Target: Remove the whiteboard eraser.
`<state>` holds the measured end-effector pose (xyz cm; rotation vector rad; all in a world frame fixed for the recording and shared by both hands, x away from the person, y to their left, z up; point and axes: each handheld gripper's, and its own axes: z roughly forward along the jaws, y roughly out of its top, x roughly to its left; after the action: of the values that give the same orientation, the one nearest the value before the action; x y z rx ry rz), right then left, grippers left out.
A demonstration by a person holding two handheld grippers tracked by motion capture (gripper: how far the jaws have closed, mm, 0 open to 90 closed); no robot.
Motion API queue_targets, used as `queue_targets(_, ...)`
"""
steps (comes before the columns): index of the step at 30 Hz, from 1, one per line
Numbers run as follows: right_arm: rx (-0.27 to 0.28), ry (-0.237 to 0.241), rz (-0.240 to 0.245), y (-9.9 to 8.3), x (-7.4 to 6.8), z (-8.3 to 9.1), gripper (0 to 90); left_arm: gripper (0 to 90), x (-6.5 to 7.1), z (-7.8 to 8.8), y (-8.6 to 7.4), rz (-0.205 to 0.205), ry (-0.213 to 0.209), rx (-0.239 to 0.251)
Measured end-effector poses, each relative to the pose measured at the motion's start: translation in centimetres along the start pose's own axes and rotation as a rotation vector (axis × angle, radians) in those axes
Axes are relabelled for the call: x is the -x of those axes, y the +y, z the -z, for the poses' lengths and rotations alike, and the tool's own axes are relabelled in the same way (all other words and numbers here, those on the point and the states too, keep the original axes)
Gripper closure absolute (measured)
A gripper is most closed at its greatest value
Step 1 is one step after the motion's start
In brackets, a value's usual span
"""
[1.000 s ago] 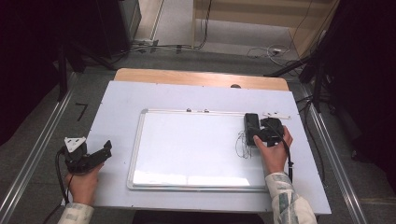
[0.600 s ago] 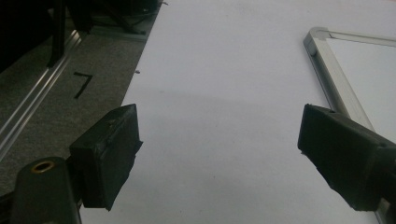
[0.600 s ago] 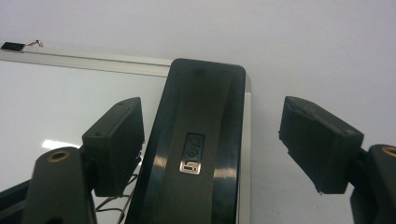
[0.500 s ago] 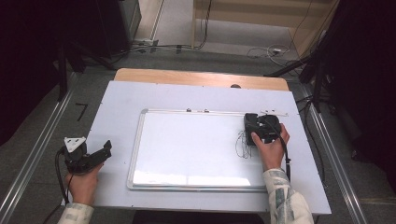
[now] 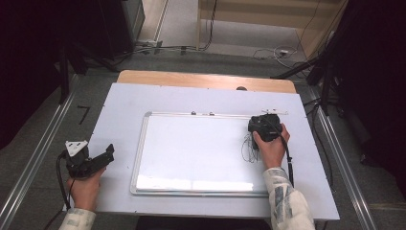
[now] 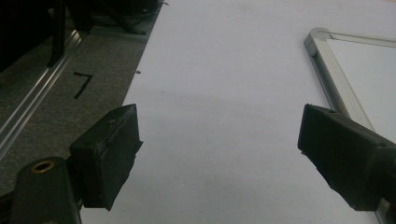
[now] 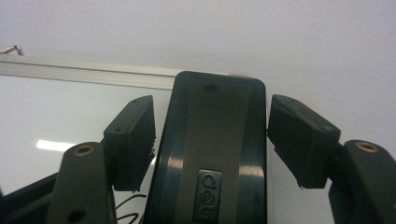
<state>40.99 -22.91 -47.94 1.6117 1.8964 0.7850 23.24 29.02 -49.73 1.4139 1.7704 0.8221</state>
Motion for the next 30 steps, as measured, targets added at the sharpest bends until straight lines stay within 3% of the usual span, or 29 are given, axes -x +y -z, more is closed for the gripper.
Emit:
queue_targets(10, -0.022, -0.028, -0.029, 0.15, -0.37, -0.60, 36.0, 13.5, -0.02, 0.03, 0.02, -0.001, -0.002, 0.001)
queue_targets(30, 0.004, -0.057, -0.020, -0.10, -0.87, -0.96, 38.5, 13.5, -0.02, 0.04, 0.02, 0.001, -0.002, 0.003)
